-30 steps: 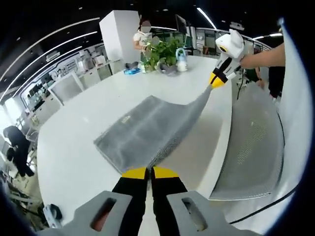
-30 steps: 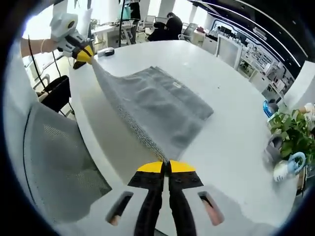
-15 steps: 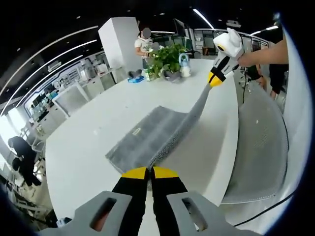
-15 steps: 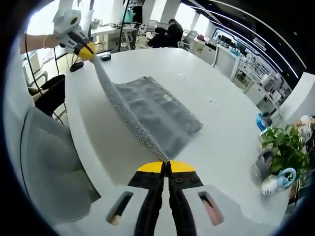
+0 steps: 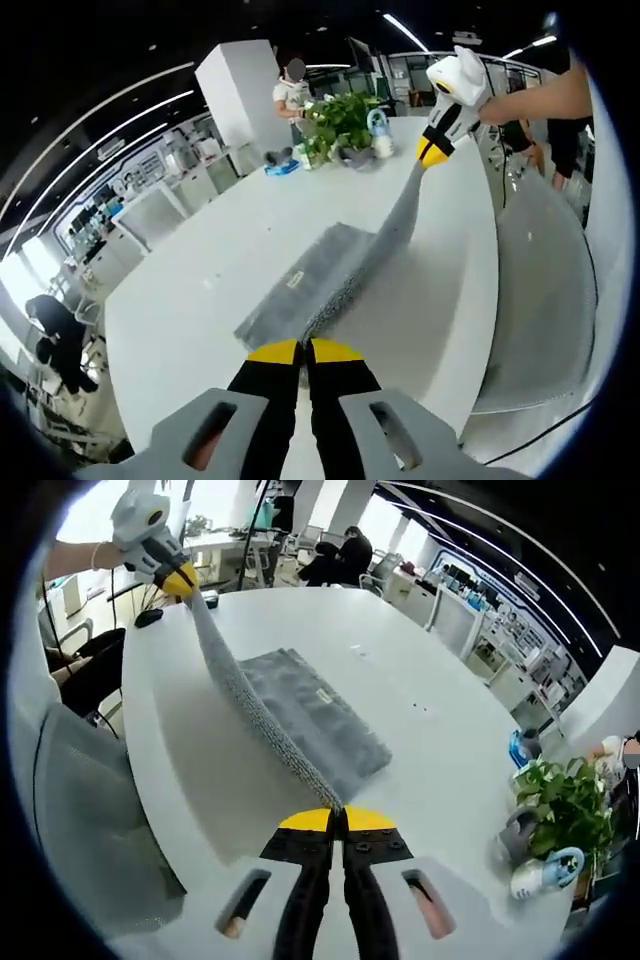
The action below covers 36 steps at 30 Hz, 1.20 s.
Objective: Fold the towel on the table until its edges align and the towel forms a compact rectangular stack.
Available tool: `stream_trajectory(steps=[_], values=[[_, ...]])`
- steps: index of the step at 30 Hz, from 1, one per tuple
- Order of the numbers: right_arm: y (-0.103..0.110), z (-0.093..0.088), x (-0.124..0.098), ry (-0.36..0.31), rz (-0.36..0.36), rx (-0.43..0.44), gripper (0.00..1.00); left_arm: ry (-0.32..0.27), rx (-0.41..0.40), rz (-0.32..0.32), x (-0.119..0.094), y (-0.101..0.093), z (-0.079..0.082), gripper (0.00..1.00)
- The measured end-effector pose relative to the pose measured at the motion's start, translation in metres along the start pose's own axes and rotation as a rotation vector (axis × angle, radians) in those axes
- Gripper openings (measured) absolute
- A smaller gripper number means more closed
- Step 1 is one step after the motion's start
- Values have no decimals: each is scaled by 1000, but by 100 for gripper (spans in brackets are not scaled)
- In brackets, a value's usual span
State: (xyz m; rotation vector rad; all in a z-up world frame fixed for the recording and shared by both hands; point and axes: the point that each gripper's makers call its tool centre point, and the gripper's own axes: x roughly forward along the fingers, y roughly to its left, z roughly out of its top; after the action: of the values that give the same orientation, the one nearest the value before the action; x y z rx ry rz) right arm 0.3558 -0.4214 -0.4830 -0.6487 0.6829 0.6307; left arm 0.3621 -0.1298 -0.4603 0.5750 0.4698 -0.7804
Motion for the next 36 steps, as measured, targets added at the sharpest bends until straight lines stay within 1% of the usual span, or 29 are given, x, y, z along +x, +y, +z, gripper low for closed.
stream_trajectory(steps=[7, 11, 15, 23, 29, 36], values=[[-13, 12, 2, -11, -16, -28, 0, -16, -7, 8, 4, 14, 7, 3], [-22, 18, 4, -12, -32, -52, 0, -27, -9, 16, 6, 22, 13, 3], [-30, 24, 6, -18, -44, -59, 0, -35, -4, 30, 7, 29, 19, 3], [-49, 40, 7, -45, -74, -44, 0, -56, -8, 58, 12, 45, 29, 3], [-60, 46, 14, -50, -96, -34, 0, -65, -4, 75, 18, 57, 39, 3], [-68, 49, 21, -48, -95, -35, 0, -63, -7, 84, 27, 66, 38, 3]])
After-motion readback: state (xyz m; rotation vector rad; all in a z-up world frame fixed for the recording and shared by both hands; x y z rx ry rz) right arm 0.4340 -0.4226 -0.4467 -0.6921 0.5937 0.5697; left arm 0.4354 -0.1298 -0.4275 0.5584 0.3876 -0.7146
